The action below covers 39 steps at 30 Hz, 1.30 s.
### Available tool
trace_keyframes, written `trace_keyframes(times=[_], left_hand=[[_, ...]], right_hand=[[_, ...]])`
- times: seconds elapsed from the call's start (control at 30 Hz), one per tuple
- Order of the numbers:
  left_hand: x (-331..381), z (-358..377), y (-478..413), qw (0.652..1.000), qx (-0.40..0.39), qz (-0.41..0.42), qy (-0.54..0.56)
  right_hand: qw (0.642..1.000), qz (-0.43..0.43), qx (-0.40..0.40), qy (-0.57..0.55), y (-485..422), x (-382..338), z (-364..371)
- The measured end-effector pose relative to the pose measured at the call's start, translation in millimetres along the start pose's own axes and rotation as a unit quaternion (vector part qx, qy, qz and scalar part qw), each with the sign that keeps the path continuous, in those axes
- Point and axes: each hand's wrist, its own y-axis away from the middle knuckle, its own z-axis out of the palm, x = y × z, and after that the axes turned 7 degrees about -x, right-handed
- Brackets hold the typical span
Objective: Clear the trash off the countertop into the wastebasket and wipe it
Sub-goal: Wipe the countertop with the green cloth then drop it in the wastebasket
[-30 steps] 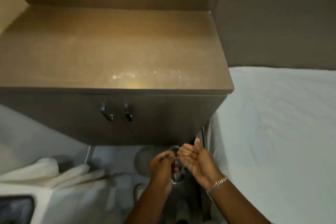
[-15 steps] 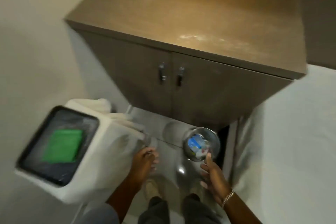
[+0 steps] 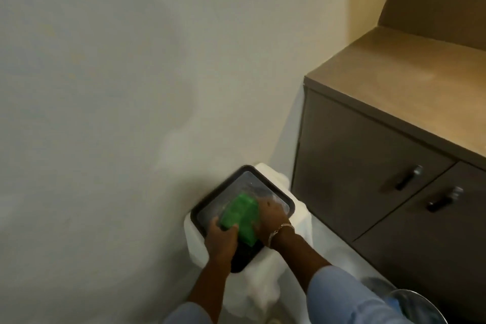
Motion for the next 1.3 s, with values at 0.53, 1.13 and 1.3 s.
trace_keyframes(times=[0.53,1.13,1.3], left_hand=[[-1.0,177.6,91.4,0.900,-0.428,-0.022,0.082],[-351.2,500.8,-46.3,0.787,-0.393,0.027,-0.475],[-293.1,480.0,-23.6,0.791,-0.371,0.058,-0.483]], right_hand=[[0.994,0.062,0.085,-0.012,216.1,180.6,-80.9],[0.878,0.304,0.319,-0.185,240.1,510.9,171.0],[0.868,0.254,0.383,-0.188,262.1,452.3,92.3]])
